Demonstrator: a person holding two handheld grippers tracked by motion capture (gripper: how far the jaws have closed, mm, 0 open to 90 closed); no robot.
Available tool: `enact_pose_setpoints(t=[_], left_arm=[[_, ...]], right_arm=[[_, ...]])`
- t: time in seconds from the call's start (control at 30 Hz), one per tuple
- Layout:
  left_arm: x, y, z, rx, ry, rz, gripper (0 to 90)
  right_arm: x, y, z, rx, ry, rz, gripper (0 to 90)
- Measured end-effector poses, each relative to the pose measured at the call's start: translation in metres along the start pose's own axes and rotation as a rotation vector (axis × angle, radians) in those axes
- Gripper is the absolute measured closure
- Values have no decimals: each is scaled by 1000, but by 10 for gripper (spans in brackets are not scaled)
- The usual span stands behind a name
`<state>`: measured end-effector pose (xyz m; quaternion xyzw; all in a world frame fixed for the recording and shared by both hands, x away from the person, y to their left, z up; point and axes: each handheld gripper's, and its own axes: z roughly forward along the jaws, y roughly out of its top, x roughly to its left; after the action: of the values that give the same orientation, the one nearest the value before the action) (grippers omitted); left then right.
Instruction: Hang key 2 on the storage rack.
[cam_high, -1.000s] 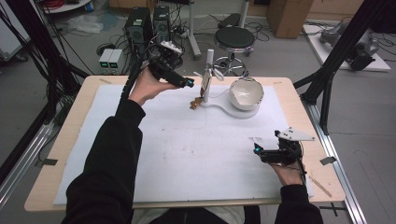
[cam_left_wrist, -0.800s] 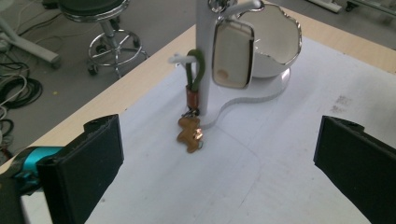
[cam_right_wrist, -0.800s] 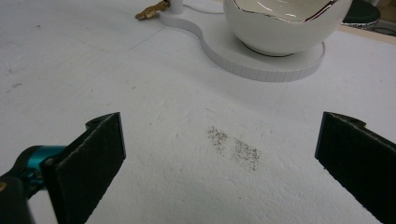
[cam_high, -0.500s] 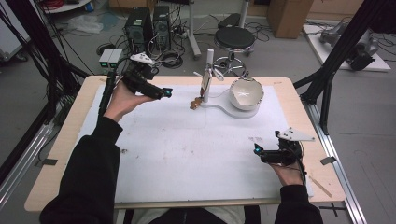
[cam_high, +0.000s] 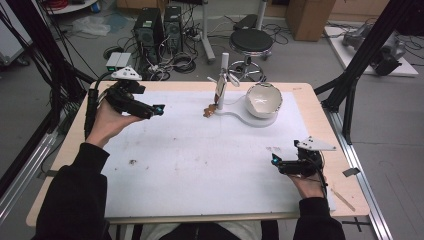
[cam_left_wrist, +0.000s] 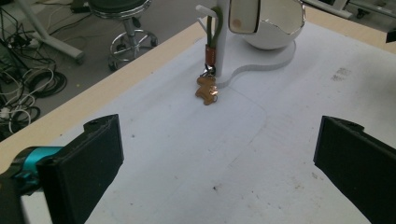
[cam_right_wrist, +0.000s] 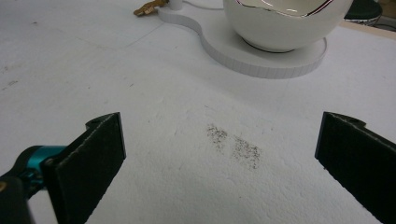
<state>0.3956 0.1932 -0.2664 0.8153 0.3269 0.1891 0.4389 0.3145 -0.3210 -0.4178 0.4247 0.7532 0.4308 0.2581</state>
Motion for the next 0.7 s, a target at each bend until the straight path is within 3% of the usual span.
enact_pose_setpoints(t=[0.17, 0.3, 0.53, 0.7], left_arm=[[3, -5, -12, 6, 38, 16, 19], [7, -11, -18, 38, 61, 2, 19], [5, -24, -21, 33, 84, 11, 19], [2, -30, -25, 63, 94, 21, 19]], right_arm=[[0, 0, 1, 1, 2, -1, 7], [0, 0, 1, 1, 2, -1, 7], [0, 1, 1, -3, 2, -2, 7], [0, 1, 0, -6, 0, 1, 7]])
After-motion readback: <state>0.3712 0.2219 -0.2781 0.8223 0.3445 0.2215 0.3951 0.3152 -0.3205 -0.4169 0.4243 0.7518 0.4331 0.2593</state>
